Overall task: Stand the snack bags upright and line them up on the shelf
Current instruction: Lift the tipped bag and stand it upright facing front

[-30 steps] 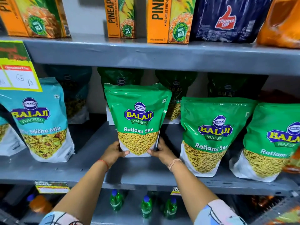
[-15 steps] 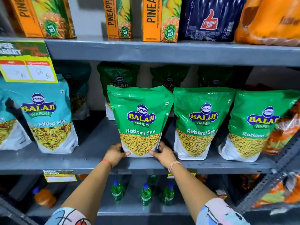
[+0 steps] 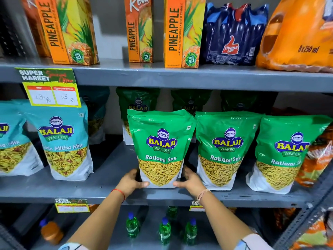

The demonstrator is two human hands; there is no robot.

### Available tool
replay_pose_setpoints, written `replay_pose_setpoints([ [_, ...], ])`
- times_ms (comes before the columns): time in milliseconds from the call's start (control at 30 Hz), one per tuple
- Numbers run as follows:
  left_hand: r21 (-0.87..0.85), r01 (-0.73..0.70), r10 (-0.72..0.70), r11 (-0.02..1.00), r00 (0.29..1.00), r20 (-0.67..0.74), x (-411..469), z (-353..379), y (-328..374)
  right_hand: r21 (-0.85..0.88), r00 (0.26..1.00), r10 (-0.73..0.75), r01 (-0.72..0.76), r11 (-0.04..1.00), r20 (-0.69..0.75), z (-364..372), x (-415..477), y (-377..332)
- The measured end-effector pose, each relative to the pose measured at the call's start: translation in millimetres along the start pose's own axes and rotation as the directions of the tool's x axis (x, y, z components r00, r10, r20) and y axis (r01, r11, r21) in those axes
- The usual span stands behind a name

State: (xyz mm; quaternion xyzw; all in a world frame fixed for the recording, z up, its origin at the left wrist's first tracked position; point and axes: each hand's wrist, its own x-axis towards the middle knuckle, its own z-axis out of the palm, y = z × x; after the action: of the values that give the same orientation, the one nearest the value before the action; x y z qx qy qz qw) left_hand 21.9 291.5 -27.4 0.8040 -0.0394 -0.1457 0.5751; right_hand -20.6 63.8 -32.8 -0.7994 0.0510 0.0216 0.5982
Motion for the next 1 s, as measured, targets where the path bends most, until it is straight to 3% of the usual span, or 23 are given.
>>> replay_pose_setpoints([
  [233,-0.123,-0.007,-0.003,0.992,0.997,-0.077,6.9,6.3,0.0,0.045,1.0,0.006,-0.005,0.999,-0.031,18.0,10.8,0.2],
  [533,-0.135,0.011,-0.034,0.991,0.986,-0.164,9.4,-64.1,-24.0,0.065,1.0,-0.011,0.01,0.998,0.015,91.1,40.7,-13.1],
  [900,-0.092,-0.037,0.027,0.995,0.994,-0.106,-0.4,-100.1,-26.5,0.121,0.996,-0.054,0.046,0.992,0.065,122.5,45.0,-28.3],
  [1000,-0.274,-0.126,0.044,0.954,0.957,-0.286,-10.0,-105.2,-7.9,0.364,0.984,-0.084,0.136,0.922,-0.155,103.2,40.2,-56.4],
])
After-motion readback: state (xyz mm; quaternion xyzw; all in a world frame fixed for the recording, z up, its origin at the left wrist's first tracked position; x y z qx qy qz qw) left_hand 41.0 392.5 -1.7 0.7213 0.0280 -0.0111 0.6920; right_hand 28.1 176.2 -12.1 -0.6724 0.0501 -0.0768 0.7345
